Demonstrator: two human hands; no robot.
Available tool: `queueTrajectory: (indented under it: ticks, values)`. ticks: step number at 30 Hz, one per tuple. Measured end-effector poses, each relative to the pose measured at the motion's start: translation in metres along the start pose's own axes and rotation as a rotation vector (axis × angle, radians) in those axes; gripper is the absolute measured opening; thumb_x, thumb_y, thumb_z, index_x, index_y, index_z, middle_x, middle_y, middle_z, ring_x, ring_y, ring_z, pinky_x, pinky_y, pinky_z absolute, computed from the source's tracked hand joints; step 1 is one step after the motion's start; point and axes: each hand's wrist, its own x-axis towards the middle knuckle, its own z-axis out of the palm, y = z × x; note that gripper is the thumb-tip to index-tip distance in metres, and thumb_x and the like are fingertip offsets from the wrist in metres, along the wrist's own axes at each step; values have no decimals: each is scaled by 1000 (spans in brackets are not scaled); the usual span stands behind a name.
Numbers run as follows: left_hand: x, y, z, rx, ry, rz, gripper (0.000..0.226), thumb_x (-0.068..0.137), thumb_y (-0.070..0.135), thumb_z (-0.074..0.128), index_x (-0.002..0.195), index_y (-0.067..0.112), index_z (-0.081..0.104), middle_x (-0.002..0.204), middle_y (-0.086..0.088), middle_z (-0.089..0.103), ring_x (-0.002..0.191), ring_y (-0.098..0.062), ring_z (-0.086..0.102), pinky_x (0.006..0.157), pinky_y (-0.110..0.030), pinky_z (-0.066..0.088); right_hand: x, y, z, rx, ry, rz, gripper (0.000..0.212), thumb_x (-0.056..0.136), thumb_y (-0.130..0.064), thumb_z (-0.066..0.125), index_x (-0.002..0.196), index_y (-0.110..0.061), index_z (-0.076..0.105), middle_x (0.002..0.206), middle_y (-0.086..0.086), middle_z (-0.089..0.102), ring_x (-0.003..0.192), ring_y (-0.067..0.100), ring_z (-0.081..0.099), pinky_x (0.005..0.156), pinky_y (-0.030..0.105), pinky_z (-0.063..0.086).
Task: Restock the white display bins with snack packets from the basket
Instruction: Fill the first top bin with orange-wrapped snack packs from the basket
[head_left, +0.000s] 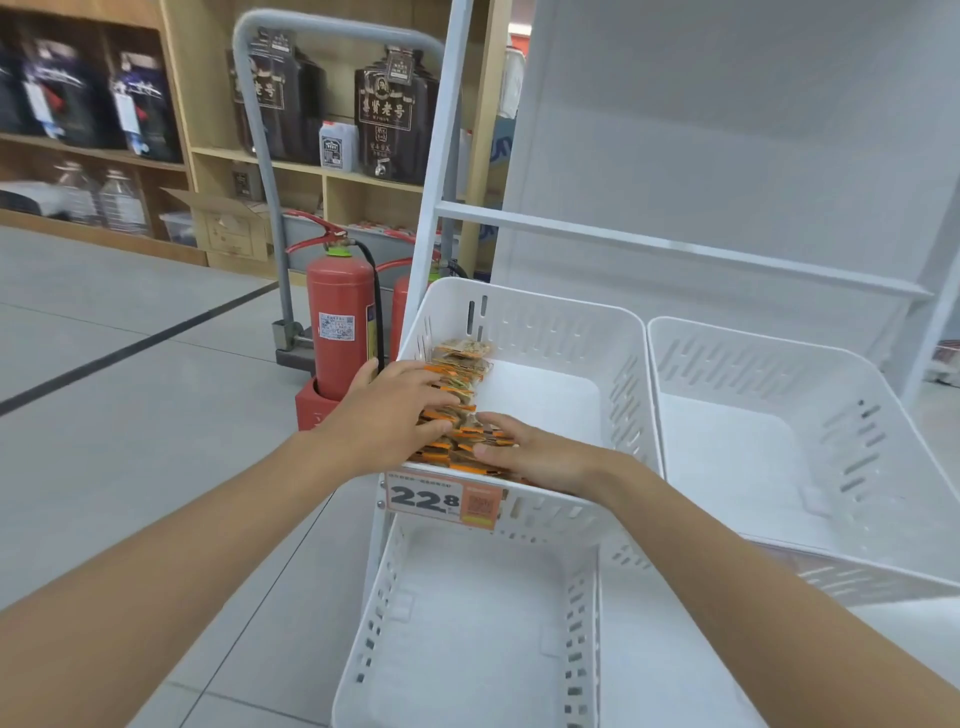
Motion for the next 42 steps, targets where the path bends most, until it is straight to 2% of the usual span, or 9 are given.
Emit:
queueTrajectory:
  ticks: [2,7,12,19,25,28,30,35,42]
  values:
    - [-3,6,-3,-14,37,-32,40,98,48,48,138,41,50,153,12,36,146,-10,17,120,-50,1,-6,-6,-1,67,30,4,62,95,-48,52,150,-35,25,140,-10,39,125,12,43,86,18,43]
    - [-35,43,-13,-101,208,-61,33,96,37,56,129,33,59,138,9,53,133,-15,37,112,-40,20,-36,-9,2,-148,416,-143,57,91,-42,62,142,-24,44,150,3,37,139,17,34,110,25,27]
    - [-110,88,-13,-330,282,-137,13,87,18,58,97,23,67,98,5,64,94,-21,58,78,-38,50,-124,-23,56,-81,720,-331,27,88,-15,63,114,-17,64,112,-2,57,87,16,59,82,25,47]
    - [-244,104,57,-647,-84,-316,13,89,15,65,101,18,68,103,0,65,95,-19,63,86,-35,53,-215,61,190,-224,147,-59,33,87,-24,69,118,-14,64,111,0,62,91,18,58,80,26,42]
    - [-323,101,101,-750,-226,-436,12,90,9,65,101,13,69,109,-6,66,102,-20,62,86,-27,49,-239,129,278,-474,-226,232,108,63,-84,57,148,-23,33,161,8,15,147,31,15,117,48,24]
    - [-335,102,104,-781,-226,-461,19,90,5,62,96,22,66,110,-4,66,104,-18,62,84,-25,49,-246,138,285,-393,-111,94,57,86,-58,60,128,-21,50,114,-1,58,108,27,55,94,41,48]
    - [-337,106,99,-820,-228,-461,23,90,3,61,104,21,65,111,-1,64,109,-18,61,80,-23,49,-250,131,276,-256,22,57,25,100,-39,48,105,-15,55,78,-5,57,75,23,61,66,29,48]
    - [-333,136,86,-1140,-382,-468,60,85,20,76,138,20,48,129,4,56,113,-13,59,83,-25,52,-247,89,238,384,119,-22,27,100,-34,50,111,-12,60,101,11,68,90,27,68,84,40,58]
    - [-325,135,75,-1095,-476,-396,25,82,20,78,102,12,66,84,3,71,77,-10,70,69,-26,59,-247,69,217,462,144,-86,18,90,-11,67,96,5,65,84,17,70,74,19,70,72,30,60]
